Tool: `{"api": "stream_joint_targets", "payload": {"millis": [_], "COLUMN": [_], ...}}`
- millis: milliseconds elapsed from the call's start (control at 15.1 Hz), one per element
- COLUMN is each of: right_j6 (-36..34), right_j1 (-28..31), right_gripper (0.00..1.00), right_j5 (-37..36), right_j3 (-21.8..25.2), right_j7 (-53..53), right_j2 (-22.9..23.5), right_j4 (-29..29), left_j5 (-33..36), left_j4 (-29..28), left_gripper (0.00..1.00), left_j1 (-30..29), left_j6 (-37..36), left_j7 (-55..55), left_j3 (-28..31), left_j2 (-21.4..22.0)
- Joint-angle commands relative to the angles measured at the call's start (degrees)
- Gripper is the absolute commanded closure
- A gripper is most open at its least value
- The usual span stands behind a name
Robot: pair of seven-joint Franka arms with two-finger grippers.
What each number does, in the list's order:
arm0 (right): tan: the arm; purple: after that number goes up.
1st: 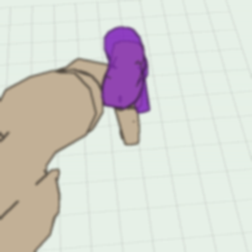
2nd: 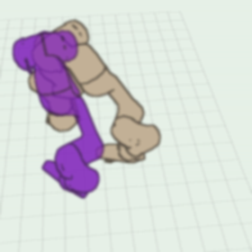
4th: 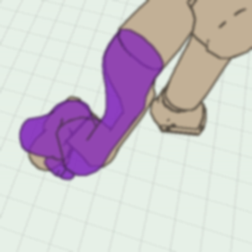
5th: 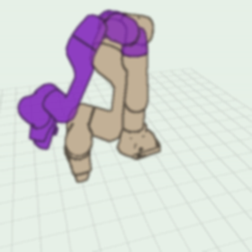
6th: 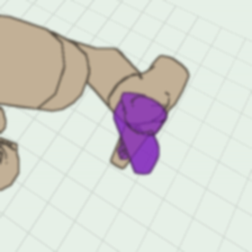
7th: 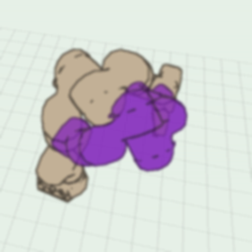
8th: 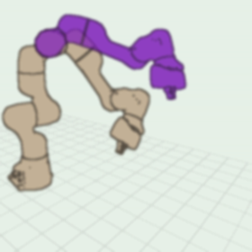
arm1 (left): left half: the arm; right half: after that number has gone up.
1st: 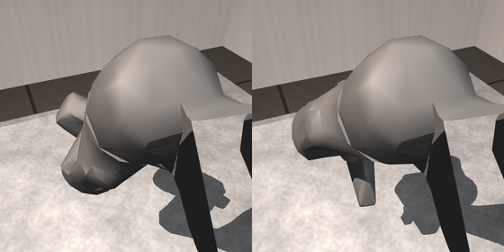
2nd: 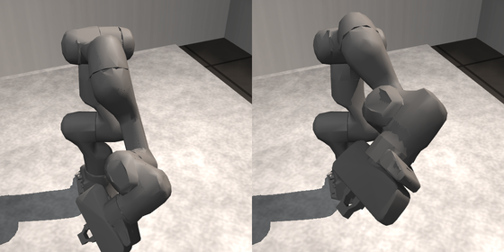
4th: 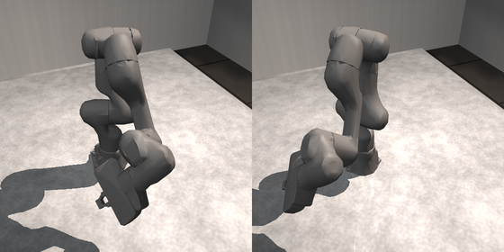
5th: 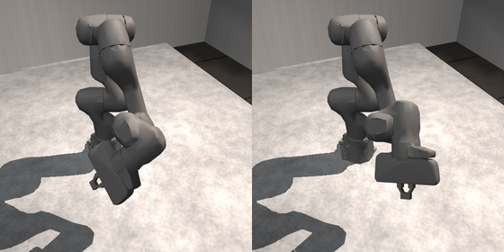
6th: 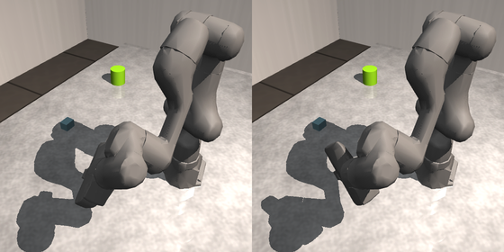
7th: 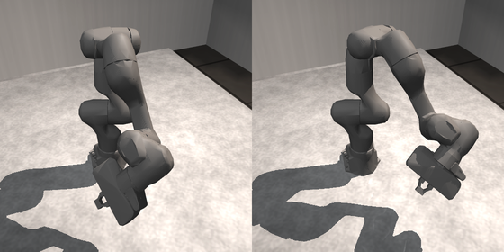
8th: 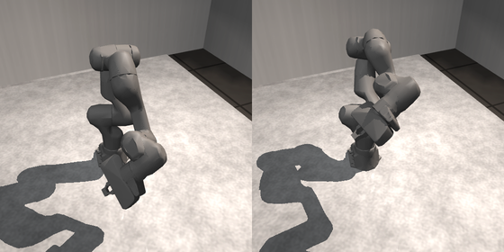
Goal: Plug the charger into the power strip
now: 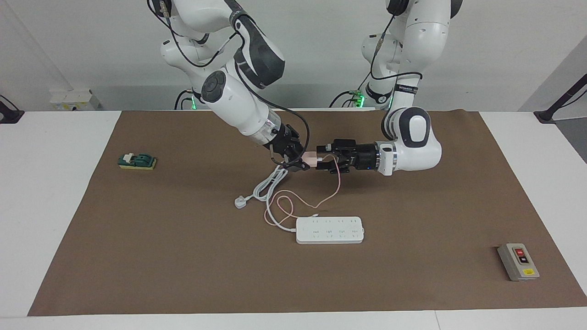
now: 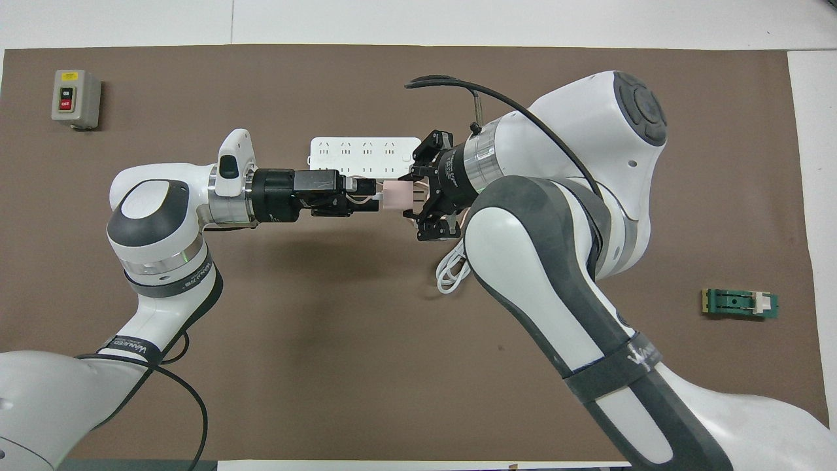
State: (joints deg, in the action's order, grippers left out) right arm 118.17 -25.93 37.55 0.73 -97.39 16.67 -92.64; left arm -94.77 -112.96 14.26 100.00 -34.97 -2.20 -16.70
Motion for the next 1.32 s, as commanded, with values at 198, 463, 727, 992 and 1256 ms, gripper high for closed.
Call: {"api": "stream_joint_targets", "payload": {"millis": [198,463,727,992,1256], "right_j6": [0.92,0.83,0.83,0.83,0.83], "right_j1": [-0.43,-0.43,-0.43,-0.43,-0.35], "right_gripper": [1.00,1.00,1.00,1.00,0.00], "right_j5": [-0.63,-1.24,-1.42,-1.42,-1.86], "right_j3": [0.15,0.15,0.15,0.15,0.15], "right_j7": [-1.22,-1.22,-1.22,-1.40,-5.00], "right_j2": [0.03,0.03,0.03,0.02,0.03], "right_j4": [0.01,0.01,0.01,0.01,0.01], "left_j5": [-1.91,-1.91,-2.00,-2.00,-2.00], "left_j4": [-0.68,-0.68,-0.24,-0.15,0.02], "left_gripper": [0.06,0.51,0.86,1.00,1.00], "left_j1": [2.44,2.44,1.91,1.82,1.65], "left_j6": [0.91,1.25,1.34,1.69,1.78], "left_j7": [2.35,2.71,3.15,3.15,3.24], "left_j3": [0.79,0.80,0.80,0.80,0.88], "left_j2": [0.27,0.27,0.18,0.18,0.35]}}
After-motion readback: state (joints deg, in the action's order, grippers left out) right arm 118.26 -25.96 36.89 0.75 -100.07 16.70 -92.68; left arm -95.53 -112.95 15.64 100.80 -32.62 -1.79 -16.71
